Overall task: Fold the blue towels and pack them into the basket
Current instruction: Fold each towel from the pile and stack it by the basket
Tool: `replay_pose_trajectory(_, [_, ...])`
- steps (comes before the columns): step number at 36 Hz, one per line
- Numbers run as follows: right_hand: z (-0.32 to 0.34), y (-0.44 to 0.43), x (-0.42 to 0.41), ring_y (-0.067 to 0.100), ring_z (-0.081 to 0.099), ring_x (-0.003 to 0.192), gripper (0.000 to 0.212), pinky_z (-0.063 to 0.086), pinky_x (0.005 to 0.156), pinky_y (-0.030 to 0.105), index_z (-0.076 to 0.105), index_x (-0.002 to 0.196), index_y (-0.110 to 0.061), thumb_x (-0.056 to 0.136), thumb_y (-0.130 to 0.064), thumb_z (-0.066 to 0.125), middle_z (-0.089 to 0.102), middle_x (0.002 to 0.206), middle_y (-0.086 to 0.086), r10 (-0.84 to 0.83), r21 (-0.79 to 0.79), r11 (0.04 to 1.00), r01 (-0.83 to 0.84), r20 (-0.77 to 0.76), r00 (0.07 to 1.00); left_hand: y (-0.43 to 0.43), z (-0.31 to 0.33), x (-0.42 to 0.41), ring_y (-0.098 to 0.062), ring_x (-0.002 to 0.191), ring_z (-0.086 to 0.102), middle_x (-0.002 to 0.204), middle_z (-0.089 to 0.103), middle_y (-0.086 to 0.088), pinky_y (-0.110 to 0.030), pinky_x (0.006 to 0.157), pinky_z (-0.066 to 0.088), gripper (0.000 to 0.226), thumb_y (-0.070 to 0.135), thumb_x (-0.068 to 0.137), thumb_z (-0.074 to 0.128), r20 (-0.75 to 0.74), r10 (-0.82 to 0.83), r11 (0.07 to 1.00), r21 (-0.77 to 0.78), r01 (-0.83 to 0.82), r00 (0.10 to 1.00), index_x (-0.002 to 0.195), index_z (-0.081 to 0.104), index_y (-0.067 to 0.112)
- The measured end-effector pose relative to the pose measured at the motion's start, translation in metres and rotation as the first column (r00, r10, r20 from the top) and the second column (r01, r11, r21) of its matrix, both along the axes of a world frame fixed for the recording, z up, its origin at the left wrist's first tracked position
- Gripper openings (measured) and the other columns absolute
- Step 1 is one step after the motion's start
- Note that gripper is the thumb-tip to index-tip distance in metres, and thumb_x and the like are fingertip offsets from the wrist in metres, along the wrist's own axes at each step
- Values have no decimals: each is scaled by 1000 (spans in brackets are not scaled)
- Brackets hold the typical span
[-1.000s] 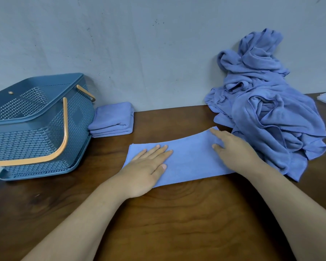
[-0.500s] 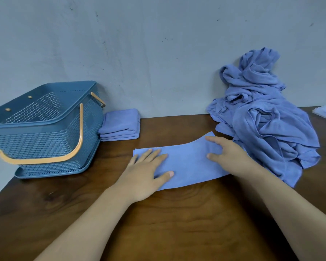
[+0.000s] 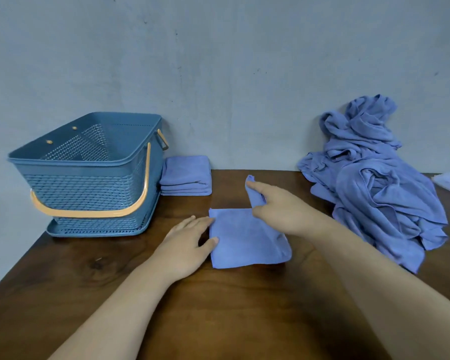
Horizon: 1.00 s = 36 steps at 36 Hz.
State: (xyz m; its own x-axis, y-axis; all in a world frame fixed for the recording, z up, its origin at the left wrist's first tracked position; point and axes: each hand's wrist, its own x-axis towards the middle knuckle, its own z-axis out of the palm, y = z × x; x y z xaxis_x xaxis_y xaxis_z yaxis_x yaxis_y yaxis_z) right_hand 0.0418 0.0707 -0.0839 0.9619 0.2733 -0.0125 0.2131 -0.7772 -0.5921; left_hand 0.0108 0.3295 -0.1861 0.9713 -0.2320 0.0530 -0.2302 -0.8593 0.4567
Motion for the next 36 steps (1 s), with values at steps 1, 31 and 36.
replay_pose_trajectory(1, [-2, 9, -1, 3, 59, 105, 78, 43, 83, 21, 29, 166, -37, 94, -20, 56, 57, 136, -14, 15, -19, 1000, -15, -13, 1000, -1, 0, 0, -10, 162, 13, 171, 31, 19, -36, 131, 15, 64, 62, 107, 42, 1, 0, 1000, 1, 0, 1000, 165, 32, 38])
replay_pose_trajectory(31, [-40, 13, 9, 3, 58, 120, 48, 46, 100, 25, 64, 140, -34, 100, -9, 54, 62, 135, -19, 164, -134, 982, -135, 244, 956, 0, -3, 5, -12, 163, 10, 174, 24, 12, -31, 131, 8, 58, 38, 113, 37, -4, 3, 1000, -12, -3, 1000, 169, 26, 28])
replay_pose_trajectory(36, [-62, -3, 14, 7, 45, 143, 43, 32, 122, 30, 58, 149, -33, 107, -41, 58, 54, 153, -15, 293, -278, 930, -241, 162, 942, -1, -4, 5, -12, 163, 12, 174, 26, 13, -31, 131, 9, 56, 36, 114, 38, 5, 13, 1000, -24, -13, 1000, 168, 28, 28])
